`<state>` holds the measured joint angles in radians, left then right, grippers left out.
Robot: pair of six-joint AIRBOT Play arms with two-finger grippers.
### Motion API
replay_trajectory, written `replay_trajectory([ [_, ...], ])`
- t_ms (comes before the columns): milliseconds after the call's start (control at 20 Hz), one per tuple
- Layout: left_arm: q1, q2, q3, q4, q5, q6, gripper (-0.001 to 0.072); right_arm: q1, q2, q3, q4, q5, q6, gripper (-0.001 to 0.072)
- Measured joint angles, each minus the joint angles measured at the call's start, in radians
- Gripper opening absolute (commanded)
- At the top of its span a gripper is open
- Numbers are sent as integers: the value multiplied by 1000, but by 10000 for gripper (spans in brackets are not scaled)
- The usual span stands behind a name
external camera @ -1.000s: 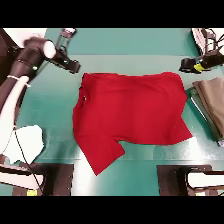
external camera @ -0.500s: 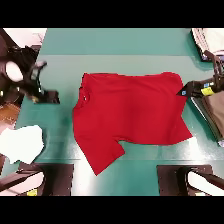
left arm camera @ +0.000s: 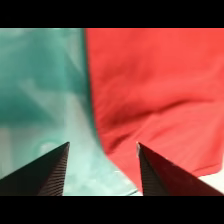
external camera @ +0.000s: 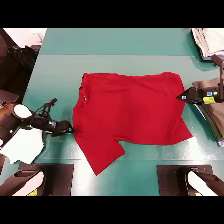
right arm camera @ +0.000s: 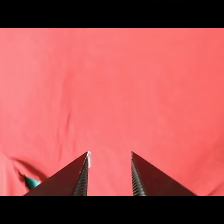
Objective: Fold the shirts.
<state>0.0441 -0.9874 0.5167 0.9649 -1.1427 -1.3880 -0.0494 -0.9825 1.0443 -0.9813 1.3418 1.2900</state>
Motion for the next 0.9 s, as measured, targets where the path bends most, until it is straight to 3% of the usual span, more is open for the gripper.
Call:
replay_trajectory([
  [400, 1, 10, -101, -131, 56, 76, 484, 0, 33, -7, 3, -14, -1, 297],
  [500, -3, 7, -107, -134, 80, 83, 219, 0, 34, -7, 3, -16, -1, 297],
  [550, -13, 6, -109, -127, 97, 86, 137, 0, 34, -7, 4, -18, -1, 297],
  [650, -50, 6, -111, -127, 115, 95, 114, 0, 35, -7, 3, -24, -1, 297],
  [700, -71, 6, -111, -130, 121, 97, 27, -1, 35, -7, -1, -24, -1, 297],
  [900, -112, 6, -71, -132, 102, 103, 26, -34, 35, -13, -98, 33, 16, 306],
])
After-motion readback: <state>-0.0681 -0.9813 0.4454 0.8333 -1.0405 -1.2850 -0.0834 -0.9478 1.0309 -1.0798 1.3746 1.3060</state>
